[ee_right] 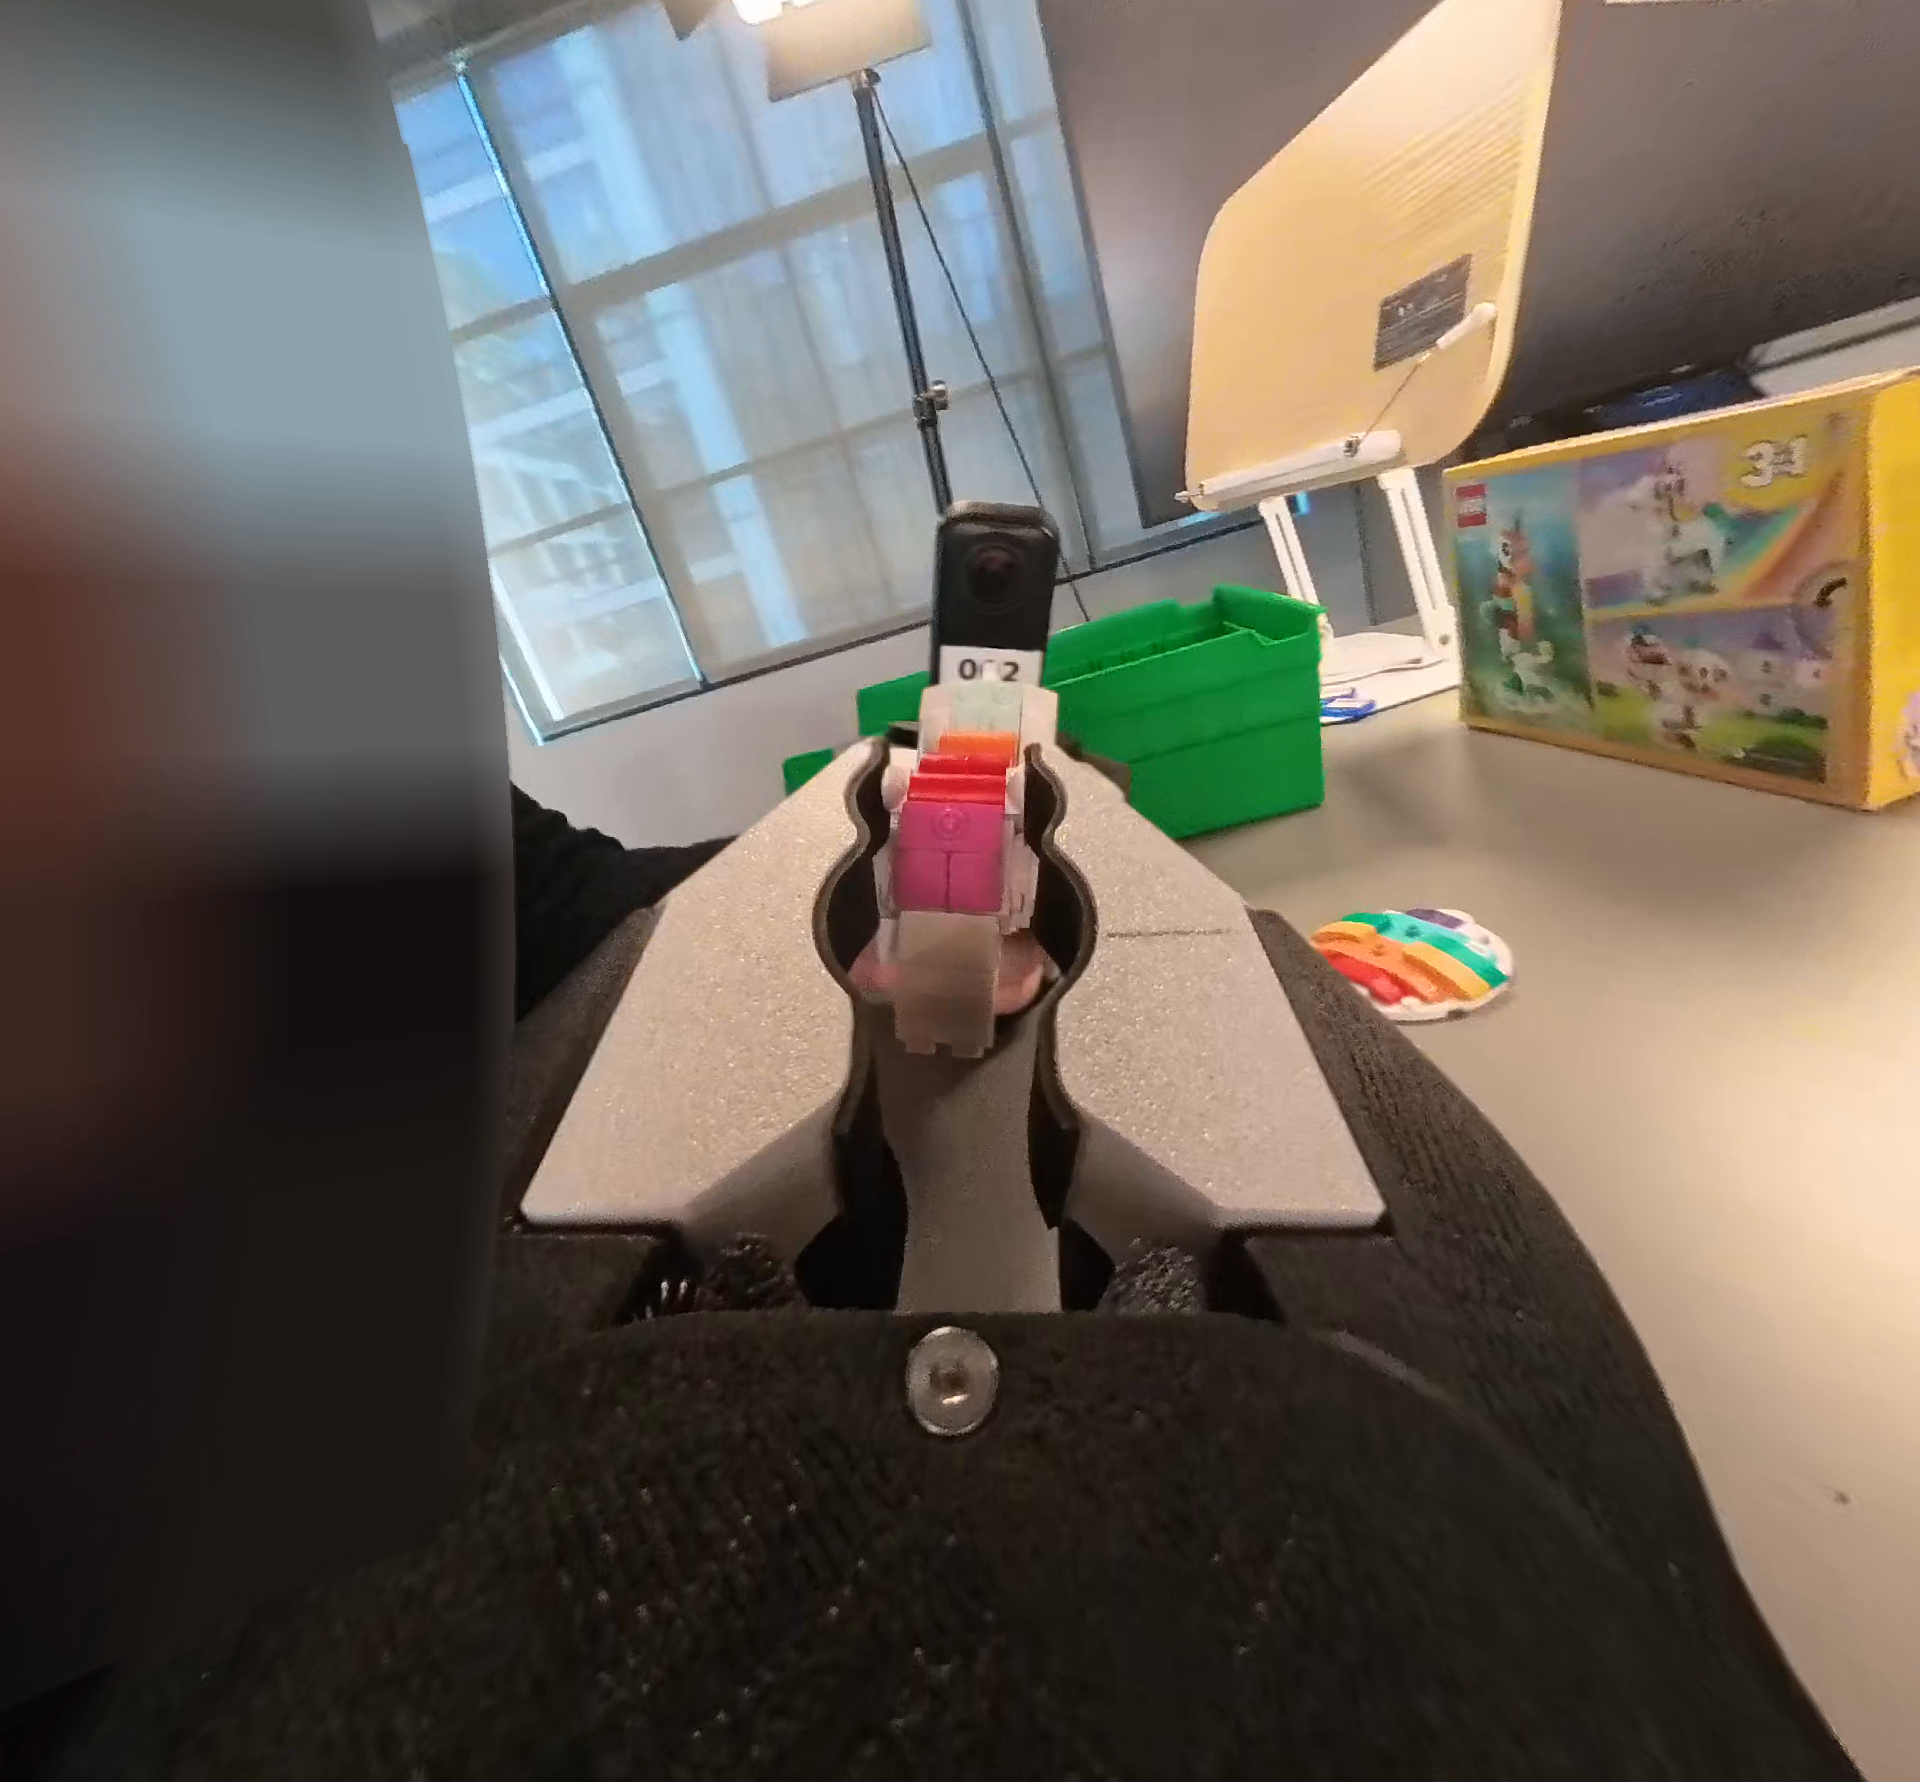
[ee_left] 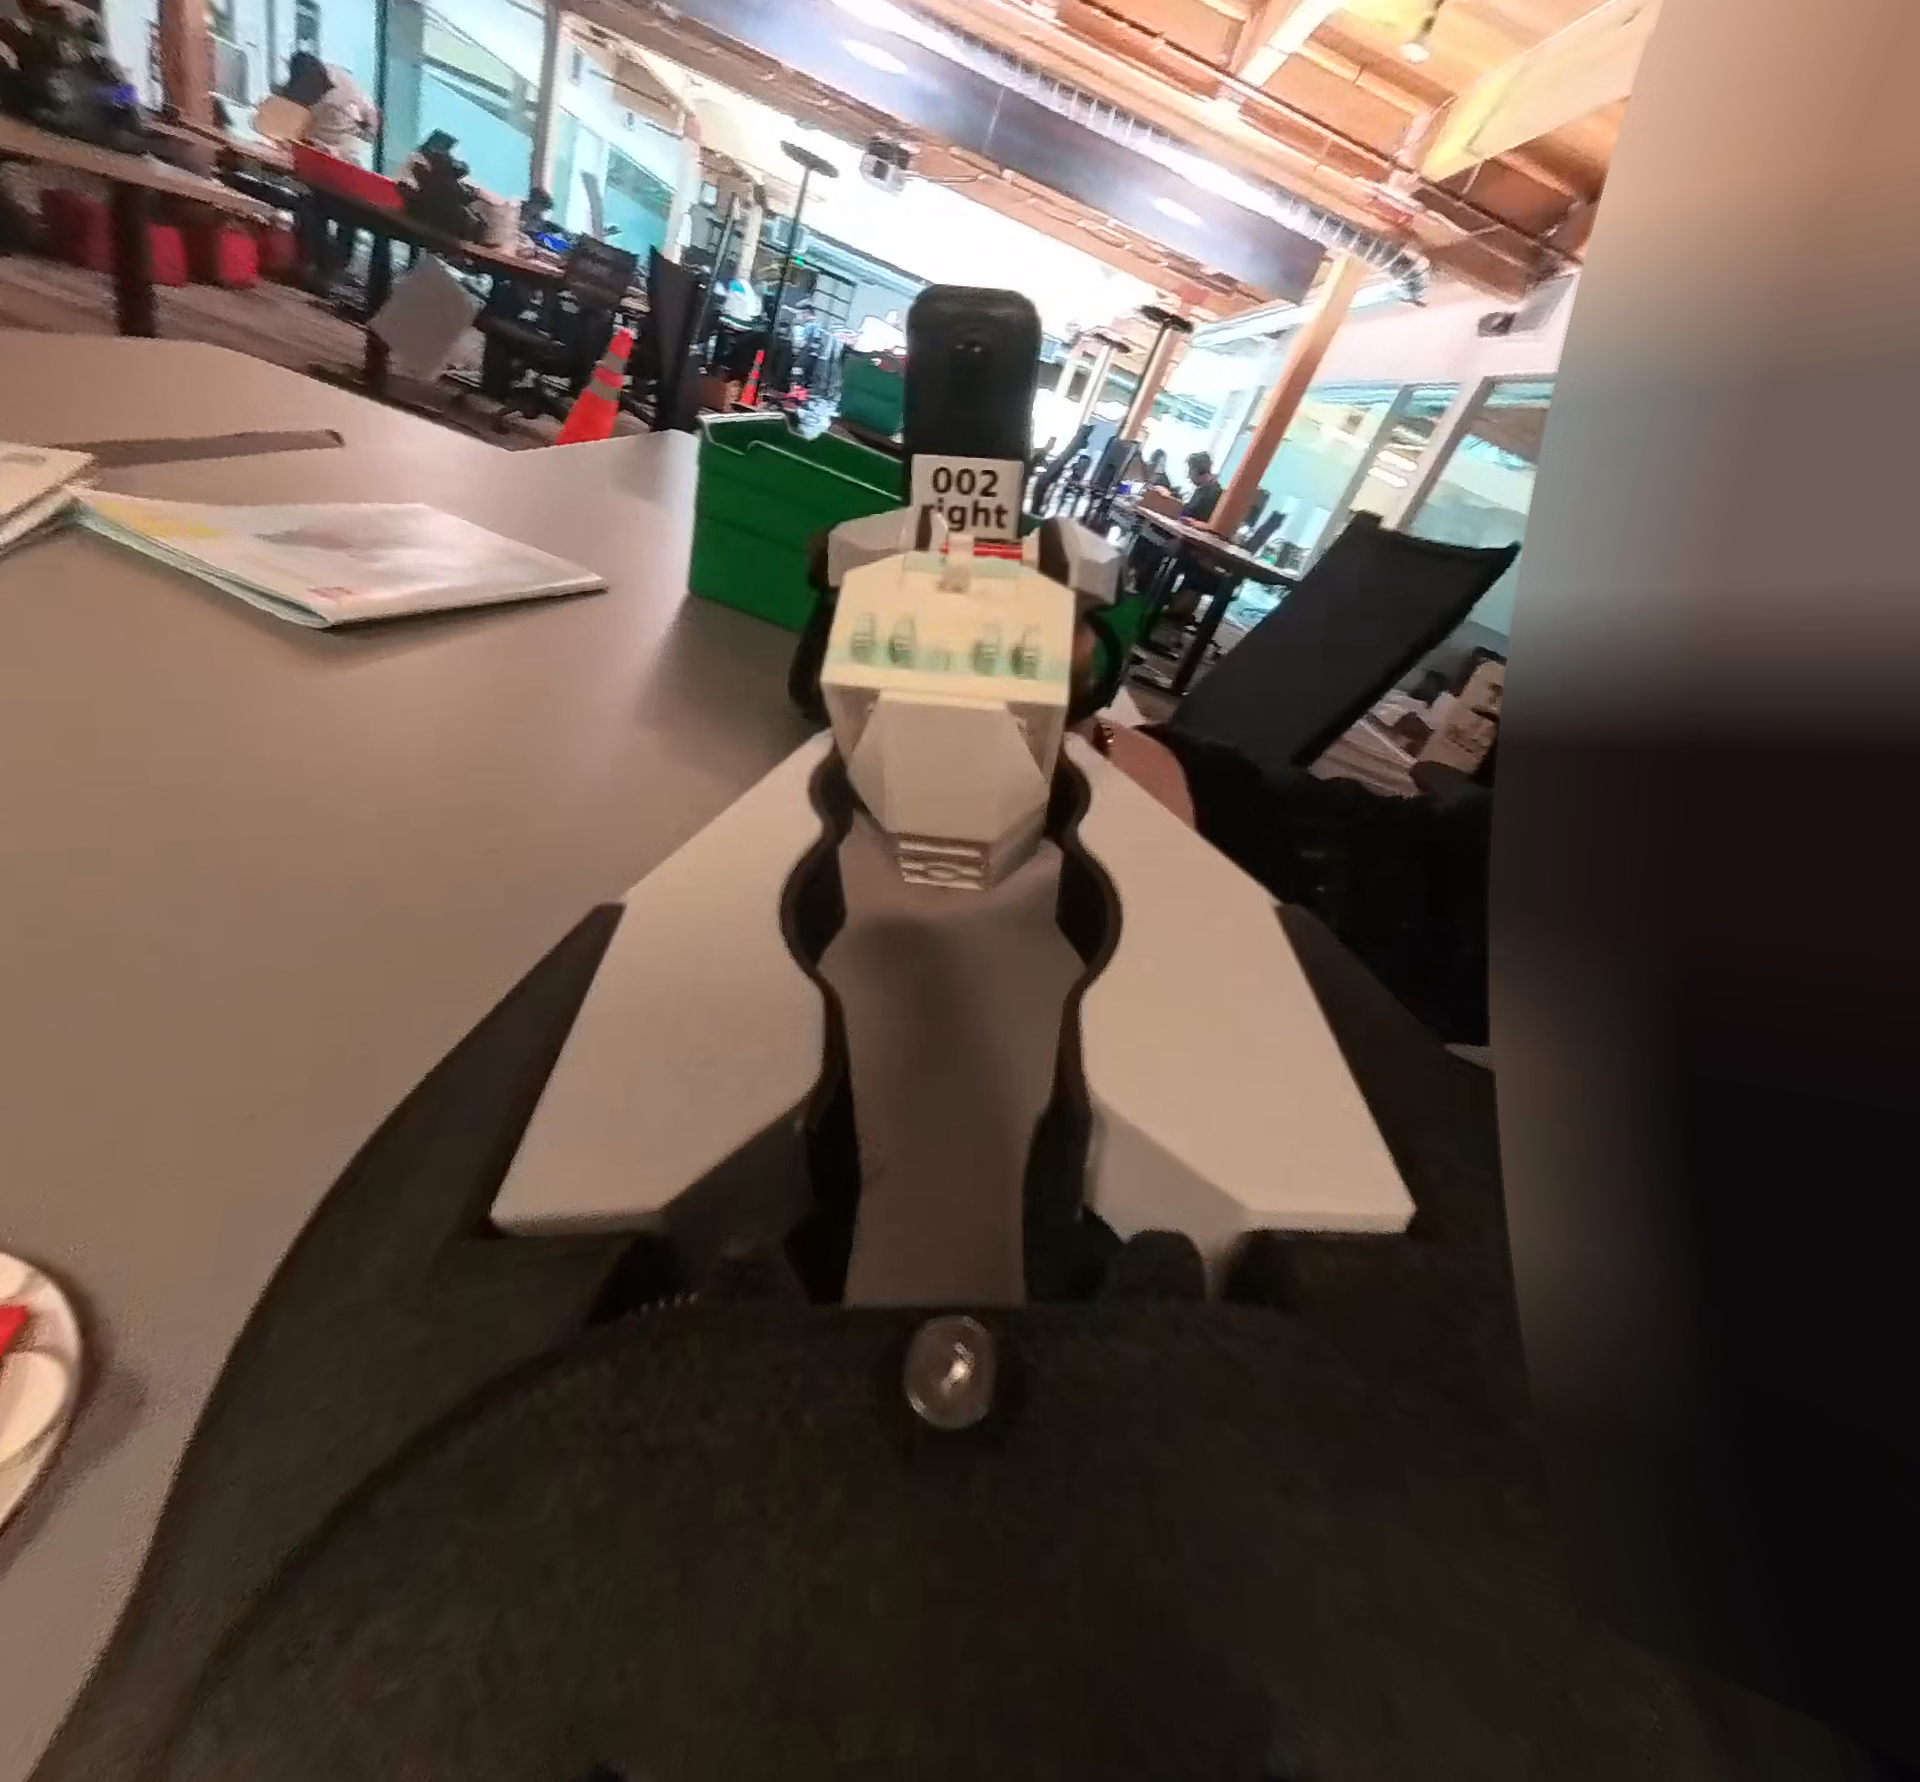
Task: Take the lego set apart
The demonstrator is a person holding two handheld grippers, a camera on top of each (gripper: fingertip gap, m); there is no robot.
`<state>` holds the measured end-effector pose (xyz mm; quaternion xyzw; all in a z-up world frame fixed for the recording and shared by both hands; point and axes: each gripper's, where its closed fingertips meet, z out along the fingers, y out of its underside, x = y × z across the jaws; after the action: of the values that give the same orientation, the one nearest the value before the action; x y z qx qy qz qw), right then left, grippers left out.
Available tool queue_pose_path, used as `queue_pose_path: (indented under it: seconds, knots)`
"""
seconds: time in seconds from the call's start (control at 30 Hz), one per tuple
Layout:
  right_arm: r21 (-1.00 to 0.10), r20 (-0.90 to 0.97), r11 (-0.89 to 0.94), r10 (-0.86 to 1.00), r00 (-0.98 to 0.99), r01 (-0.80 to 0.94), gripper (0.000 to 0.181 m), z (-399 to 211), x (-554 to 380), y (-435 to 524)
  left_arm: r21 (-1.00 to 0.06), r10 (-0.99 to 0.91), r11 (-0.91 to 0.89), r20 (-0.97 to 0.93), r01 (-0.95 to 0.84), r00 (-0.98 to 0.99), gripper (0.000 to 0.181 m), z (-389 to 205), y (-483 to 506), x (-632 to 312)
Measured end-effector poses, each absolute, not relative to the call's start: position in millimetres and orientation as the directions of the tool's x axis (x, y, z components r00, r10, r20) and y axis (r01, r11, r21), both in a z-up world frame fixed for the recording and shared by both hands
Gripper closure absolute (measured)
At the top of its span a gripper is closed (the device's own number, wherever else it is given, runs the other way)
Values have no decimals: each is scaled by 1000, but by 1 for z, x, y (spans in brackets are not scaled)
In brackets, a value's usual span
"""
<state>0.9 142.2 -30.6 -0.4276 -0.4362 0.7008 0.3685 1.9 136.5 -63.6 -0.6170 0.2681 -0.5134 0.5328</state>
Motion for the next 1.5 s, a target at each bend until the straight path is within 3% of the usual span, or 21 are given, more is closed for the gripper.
queue_pose_path:
  seconds: [0.17,0.23,0.3,0.4,0.5,0.57,0.63,0.67,0.7,0.87,1.03,1.17,1.27,1.37,1.5]
  knots:
    - [-946,-213,-265,942,-261,-185,157,-33,-1,152,-960,-862,-221,274,170,426,144,-66,143,-2]
    - [-957,-183,-223,961,-209,-186,144,-35,-2,156,-965,-836,-223,262,136,482,144,-72,149,-7]
    - [-964,-169,-198,972,-165,-176,128,-36,-3,162,-962,-801,-261,262,80,538,144,-84,156,-11]
    - [-993,-75,-84,991,-115,-82,126,-49,-4,162,-916,-759,-401,349,27,550,145,-107,160,-10]
    - [-980,161,168,984,-73,108,115,-76,-4,161,-856,-711,-506,482,104,512,145,-110,163,-13]
    - [-869,449,443,893,-25,218,111,-90,-4,165,-817,-675,-555,554,160,488,145,-110,165,-18]
    - [-757,592,577,804,-52,306,111,-103,-8,162,-797,-660,-573,586,190,469,146,-109,166,-20]
    - [-744,593,583,801,-77,327,111,-109,-11,158,-797,-649,-570,585,199,487,155,-110,169,-23]
    - [-757,564,561,820,-97,336,111,-113,-13,155,-807,-667,-549,579,217,469,181,-105,167,-23]
    - [-873,315,342,940,-134,347,110,-125,-19,148,-795,-638,-556,596,244,487,181,-106,171,-28]
    - [-869,317,346,938,-139,353,110,-127,-20,147,-847,-611,-424,529,320,589,181,-93,184,-51]
    - [-855,409,370,912,33,363,117,-121,-22,177,-930,-351,-282,329,236,877,157,-99,204,-108]
    - [-860,445,382,886,130,339,122,-114,-26,195,-960,-232,-252,180,120,956,143,-103,209,-129]
    - [-858,408,374,912,26,351,133,-122,-43,192,-983,-228,-164,117,80,967,139,-92,212,-130]
    - [-830,284,315,949,-138,460,118,-147,-78,193,-997,-259,-20,76,74,963,138,-68,207,-125]
